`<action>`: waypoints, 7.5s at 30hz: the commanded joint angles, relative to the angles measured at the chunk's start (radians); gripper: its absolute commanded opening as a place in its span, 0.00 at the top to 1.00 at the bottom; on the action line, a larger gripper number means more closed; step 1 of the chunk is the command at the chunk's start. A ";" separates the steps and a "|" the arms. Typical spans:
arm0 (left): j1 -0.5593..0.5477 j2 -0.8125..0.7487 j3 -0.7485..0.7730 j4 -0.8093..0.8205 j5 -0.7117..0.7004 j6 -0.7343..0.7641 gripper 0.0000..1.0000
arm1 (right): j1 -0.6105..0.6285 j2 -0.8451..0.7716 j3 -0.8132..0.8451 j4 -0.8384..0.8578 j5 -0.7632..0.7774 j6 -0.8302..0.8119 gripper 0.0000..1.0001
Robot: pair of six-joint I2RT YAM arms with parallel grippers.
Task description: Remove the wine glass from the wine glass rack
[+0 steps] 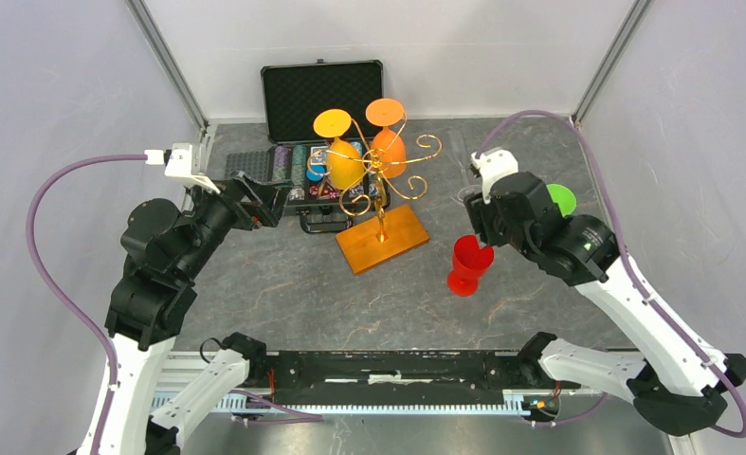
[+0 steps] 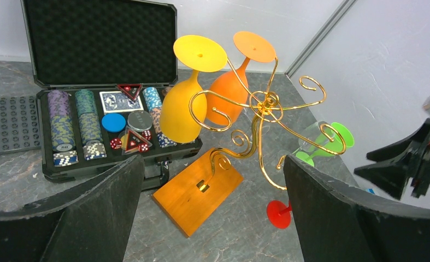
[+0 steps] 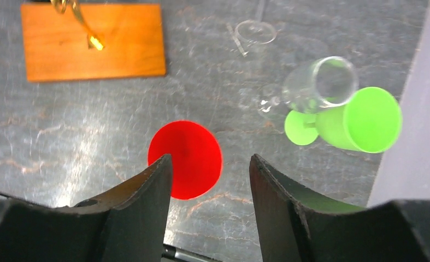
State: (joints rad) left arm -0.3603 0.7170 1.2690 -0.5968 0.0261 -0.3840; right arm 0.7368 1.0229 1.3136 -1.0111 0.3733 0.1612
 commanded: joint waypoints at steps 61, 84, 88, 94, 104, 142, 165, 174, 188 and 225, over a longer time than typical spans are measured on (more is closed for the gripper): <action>-0.001 -0.024 -0.109 0.094 -0.037 0.055 0.00 | -0.465 1.210 0.496 0.497 -0.173 -0.184 0.86; -0.002 -0.009 -0.048 0.140 0.114 -0.029 0.00 | -0.465 0.713 0.161 0.853 -0.173 -0.083 1.00; -0.001 0.036 -0.025 0.212 0.197 -0.083 0.00 | -0.466 0.561 0.005 0.998 -0.180 -0.065 1.00; -0.001 0.187 0.062 0.340 0.356 -0.270 0.00 | -0.465 0.309 -0.250 1.237 -0.234 -0.056 1.00; -0.133 0.557 0.253 0.591 0.415 -0.470 0.01 | -0.465 -0.005 -0.649 1.634 -0.467 -0.140 1.00; -0.413 1.198 0.961 -0.010 0.221 -0.138 0.71 | -0.465 0.059 -0.984 2.343 -0.634 -0.350 1.00; -0.546 1.263 1.011 -0.024 -0.013 0.070 0.98 | -0.465 -0.002 -1.062 2.283 -0.510 -0.324 0.51; -0.571 1.275 1.014 -0.033 -0.145 0.122 0.98 | -0.465 -0.025 -1.084 2.282 -0.555 -0.345 0.26; -0.603 1.345 1.046 -0.065 -0.209 0.206 0.98 | -0.465 -0.291 -1.059 2.096 -0.597 -0.362 0.20; -0.669 1.485 1.123 -0.095 -0.294 0.339 0.70 | -0.465 -0.772 -0.949 1.581 -0.193 -0.308 0.18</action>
State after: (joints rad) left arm -1.0290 2.2147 2.2967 -0.7090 -0.2352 -0.0753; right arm 0.2684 0.2592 0.2985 0.6186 0.1360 -0.1722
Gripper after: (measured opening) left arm 0.258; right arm 0.798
